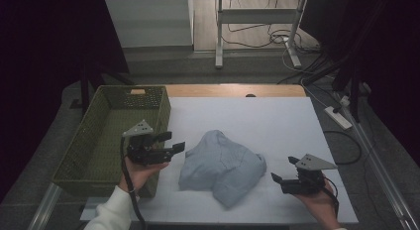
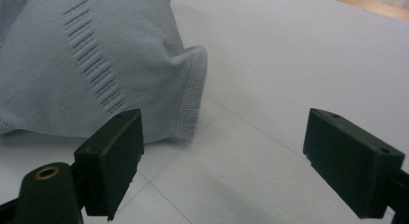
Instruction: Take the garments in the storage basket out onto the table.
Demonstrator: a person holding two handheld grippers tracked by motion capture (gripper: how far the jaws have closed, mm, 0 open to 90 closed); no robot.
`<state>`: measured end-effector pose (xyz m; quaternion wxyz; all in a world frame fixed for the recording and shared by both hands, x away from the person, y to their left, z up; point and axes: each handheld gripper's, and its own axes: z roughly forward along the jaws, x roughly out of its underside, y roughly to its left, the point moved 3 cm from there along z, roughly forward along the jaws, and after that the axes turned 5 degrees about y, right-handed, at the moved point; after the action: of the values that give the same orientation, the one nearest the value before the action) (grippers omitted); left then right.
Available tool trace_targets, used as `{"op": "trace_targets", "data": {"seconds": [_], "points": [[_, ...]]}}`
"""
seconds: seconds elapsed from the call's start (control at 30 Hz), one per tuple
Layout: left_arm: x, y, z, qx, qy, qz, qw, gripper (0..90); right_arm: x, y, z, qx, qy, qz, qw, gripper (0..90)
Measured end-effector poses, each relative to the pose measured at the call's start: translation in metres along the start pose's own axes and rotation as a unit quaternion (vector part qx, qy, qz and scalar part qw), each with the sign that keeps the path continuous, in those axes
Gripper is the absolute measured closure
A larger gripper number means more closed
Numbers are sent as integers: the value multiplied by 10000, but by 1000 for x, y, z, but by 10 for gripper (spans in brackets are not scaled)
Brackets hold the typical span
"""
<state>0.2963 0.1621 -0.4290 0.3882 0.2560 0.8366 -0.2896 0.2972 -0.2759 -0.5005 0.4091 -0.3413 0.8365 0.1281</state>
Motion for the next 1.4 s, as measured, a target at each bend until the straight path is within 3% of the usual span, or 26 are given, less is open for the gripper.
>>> {"op": "trace_targets", "data": {"seconds": [0.2, 0.3, 0.6, 0.9, 1.2, 1.4], "points": [[8, 2, -14, -70, -125, -31, 9999, 291, 0, 2, 1, -8, 2, -19, 10000, 146], [10, 3, -16, -108, -44, 18, 9999, 291, 0, 1, 1, -21, 8, 4, 10000, 146], [17, 6, -18, -180, 18, 50, 9998, 295, -1, 0, 3, -28, -11, 30, 10000, 146], [19, 10, -24, -166, -76, -40, 9998, 299, -2, 1, 1, 18, -35, 23, 10000, 146], [19, 9, -22, -186, -63, -51, 9998, 302, -4, 8, -1, -28, -78, -119, 9999, 147], [20, 8, -21, -180, -62, -45, 9998, 302, -5, 8, -5, -22, -174, -63, 9998, 147]]}}
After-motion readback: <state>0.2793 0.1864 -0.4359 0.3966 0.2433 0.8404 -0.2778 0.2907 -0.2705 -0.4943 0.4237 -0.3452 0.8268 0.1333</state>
